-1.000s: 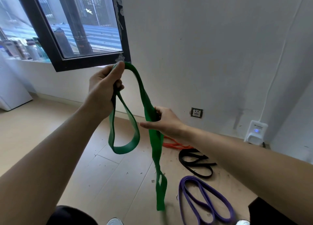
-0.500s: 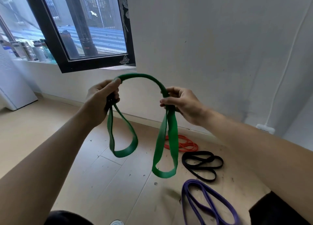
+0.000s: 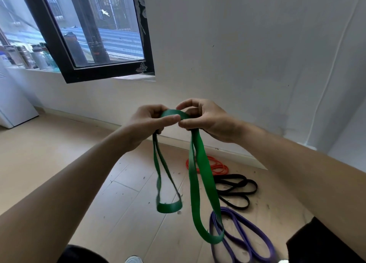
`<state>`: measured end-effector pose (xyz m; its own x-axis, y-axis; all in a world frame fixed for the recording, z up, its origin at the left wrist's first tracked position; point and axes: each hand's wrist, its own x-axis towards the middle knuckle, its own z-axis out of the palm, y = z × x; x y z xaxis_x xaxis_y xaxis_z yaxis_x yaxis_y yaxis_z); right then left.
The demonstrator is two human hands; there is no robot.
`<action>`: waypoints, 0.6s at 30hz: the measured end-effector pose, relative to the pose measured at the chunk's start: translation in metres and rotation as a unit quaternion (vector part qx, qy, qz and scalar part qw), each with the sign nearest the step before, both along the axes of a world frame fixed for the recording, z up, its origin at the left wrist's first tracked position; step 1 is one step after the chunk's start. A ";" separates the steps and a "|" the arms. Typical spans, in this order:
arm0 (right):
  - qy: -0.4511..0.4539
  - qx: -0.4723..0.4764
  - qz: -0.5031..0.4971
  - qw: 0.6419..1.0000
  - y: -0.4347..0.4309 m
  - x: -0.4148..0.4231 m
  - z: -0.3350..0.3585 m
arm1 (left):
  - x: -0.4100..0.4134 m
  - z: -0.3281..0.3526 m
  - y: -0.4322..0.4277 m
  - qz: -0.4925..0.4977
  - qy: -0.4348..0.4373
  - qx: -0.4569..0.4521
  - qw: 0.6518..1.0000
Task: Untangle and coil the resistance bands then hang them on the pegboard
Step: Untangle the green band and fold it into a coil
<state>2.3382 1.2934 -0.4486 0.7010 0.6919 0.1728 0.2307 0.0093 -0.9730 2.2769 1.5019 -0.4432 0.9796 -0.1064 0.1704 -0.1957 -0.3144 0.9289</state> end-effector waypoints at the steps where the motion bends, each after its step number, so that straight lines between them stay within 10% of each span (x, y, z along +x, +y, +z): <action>1: -0.002 -0.015 0.009 1.000 -0.002 0.001 0.000 | 0.000 0.000 -0.001 0.003 -0.001 0.008 1.000; 7: -0.025 -0.152 0.042 0.987 -0.016 0.002 -0.030 | -0.002 0.009 -0.003 0.029 -0.052 -0.105 0.993; 18: 0.006 0.005 -0.026 1.000 -0.017 -0.001 -0.003 | -0.005 0.005 -0.003 0.004 -0.036 0.028 0.999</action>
